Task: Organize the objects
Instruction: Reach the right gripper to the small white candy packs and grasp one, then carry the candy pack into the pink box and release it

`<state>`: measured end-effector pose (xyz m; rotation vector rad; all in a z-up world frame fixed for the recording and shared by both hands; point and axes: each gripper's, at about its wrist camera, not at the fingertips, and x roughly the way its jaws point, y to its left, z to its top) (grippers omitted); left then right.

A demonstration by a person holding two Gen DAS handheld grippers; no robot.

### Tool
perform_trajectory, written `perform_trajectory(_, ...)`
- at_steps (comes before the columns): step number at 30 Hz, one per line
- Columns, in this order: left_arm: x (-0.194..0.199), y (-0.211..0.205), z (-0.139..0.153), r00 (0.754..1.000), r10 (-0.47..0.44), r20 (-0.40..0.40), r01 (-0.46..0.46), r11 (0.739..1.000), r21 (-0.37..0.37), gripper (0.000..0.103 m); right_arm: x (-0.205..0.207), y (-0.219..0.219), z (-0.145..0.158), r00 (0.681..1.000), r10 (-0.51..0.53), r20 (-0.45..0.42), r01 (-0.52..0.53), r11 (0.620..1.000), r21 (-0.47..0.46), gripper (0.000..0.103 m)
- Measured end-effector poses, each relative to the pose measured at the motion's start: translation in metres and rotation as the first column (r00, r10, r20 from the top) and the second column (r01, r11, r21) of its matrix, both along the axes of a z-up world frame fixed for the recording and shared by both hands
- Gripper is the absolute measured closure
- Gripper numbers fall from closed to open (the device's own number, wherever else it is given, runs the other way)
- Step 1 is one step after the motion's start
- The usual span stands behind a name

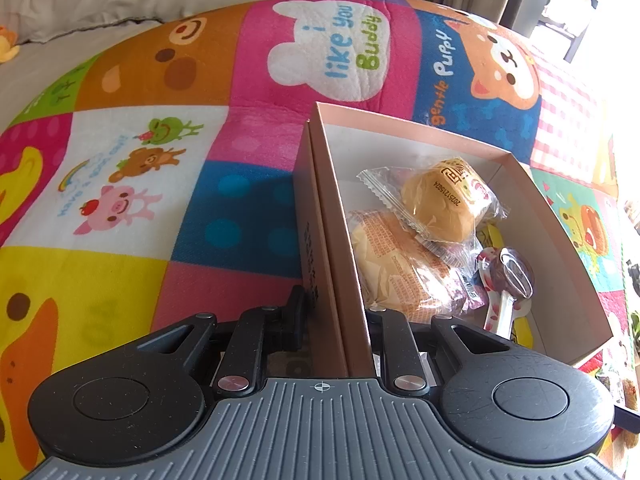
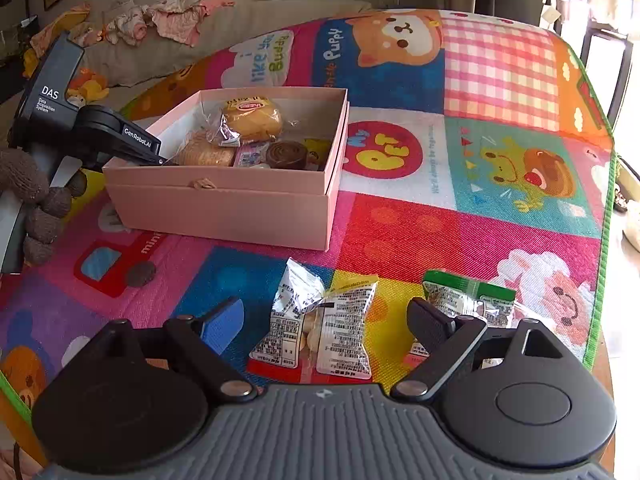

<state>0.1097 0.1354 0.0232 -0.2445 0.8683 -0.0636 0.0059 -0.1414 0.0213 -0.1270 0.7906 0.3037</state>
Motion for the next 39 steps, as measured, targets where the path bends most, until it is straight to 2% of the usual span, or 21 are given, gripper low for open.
perform_trajectory(2, 0.0, 0.0, 0.0, 1.0, -0.001, -0.004, 0.001, 1.0, 0.007, 0.082, 0.003, 0.005, -0.006, 1.0, -0.001, -0.016, 0.001, 1.0, -0.001, 0.014)
perform_trajectory(3, 0.001, -0.001, 0.001, 1.0, -0.001, -0.006, 0.002, 1.0, 0.011, 0.082, 0.004, 0.006, -0.007, 1.0, -0.001, -0.024, 0.001, 1.0, -0.001, 0.018)
perform_trajectory(4, 0.002, -0.001, 0.001, 1.0, -0.002, -0.01, 0.002, 1.0, 0.016, 0.082, 0.005, 0.008, -0.009, 0.999, 0.005, -0.039, -0.005, 1.0, -0.002, 0.028)
perform_trajectory(5, 0.002, -0.002, 0.001, 1.0, -0.002, -0.014, 0.002, 1.0, 0.019, 0.082, 0.004, 0.009, -0.009, 0.999, 0.006, -0.039, -0.006, 1.0, -0.008, 0.031)
perform_trajectory(7, 0.003, -0.003, 0.002, 1.0, -0.003, -0.022, 0.003, 1.0, 0.027, 0.083, 0.001, 0.009, -0.006, 0.999, 0.028, -0.043, -0.028, 1.0, -0.014, 0.05)
perform_trajectory(11, 0.006, -0.004, 0.004, 0.999, -0.011, -0.035, 0.012, 0.999, 0.038, 0.083, -0.01, 0.004, 0.01, 0.989, 0.102, -0.103, -0.1, 0.995, 0.022, 0.051)
perform_trajectory(15, 0.005, -0.004, 0.003, 1.0, -0.015, -0.027, 0.016, 0.999, 0.039, 0.083, -0.021, 0.005, 0.041, 0.972, 0.192, -0.132, -0.187, 0.981, 0.053, 0.051)
perform_trajectory(20, 0.004, -0.004, 0.002, 1.0, -0.013, -0.019, 0.014, 0.999, 0.036, 0.083, -0.01, 0.02, 0.1, 0.964, 0.263, -0.026, -0.26, 0.962, 0.08, 0.051)
perform_trajectory(26, 0.002, -0.002, 0.001, 1.0, -0.017, -0.008, 0.017, 1.0, 0.024, 0.082, 0.048, 0.063, 0.137, 0.961, 0.261, 0.095, -0.267, 0.962, 0.059, 0.051)
perform_trajectory(28, 0.002, -0.001, 0.001, 1.0, -0.016, -0.006, 0.016, 1.0, 0.02, 0.082, 0.07, 0.083, 0.144, 0.955, 0.273, 0.117, -0.281, 0.958, 0.061, 0.051)
perform_trajectory(31, 0.001, -0.001, 0.001, 1.0, -0.014, -0.005, 0.014, 1.0, 0.018, 0.082, 0.101, 0.122, 0.148, 0.943, 0.276, 0.185, -0.281, 0.96, 0.0, 0.051)
perform_trajectory(33, 0.001, -0.001, 0.001, 1.0, -0.014, -0.005, 0.014, 1.0, 0.016, 0.082, 0.126, 0.145, 0.143, 0.941, 0.287, 0.179, -0.292, 0.956, 0.004, 0.05)
perform_trajectory(35, 0.001, 0.0, 0.001, 1.0, -0.014, -0.003, 0.014, 1.0, 0.011, 0.082, 0.145, 0.158, 0.136, 0.948, 0.274, 0.159, -0.278, 0.961, 0.002, 0.045)
perform_trajectory(38, 0.0, 0.0, 0.0, 1.0, -0.014, 0.002, 0.014, 1.0, 0.007, 0.081, 0.148, 0.149, 0.127, 0.96, 0.239, 0.148, -0.243, 0.97, 0.006, 0.043)
perform_trajectory(39, 0.0, 0.0, 0.0, 1.0, -0.014, 0.004, 0.014, 1.0, 0.007, 0.081, 0.145, 0.139, 0.124, 0.963, 0.23, 0.143, -0.235, 0.972, 0.02, 0.038)
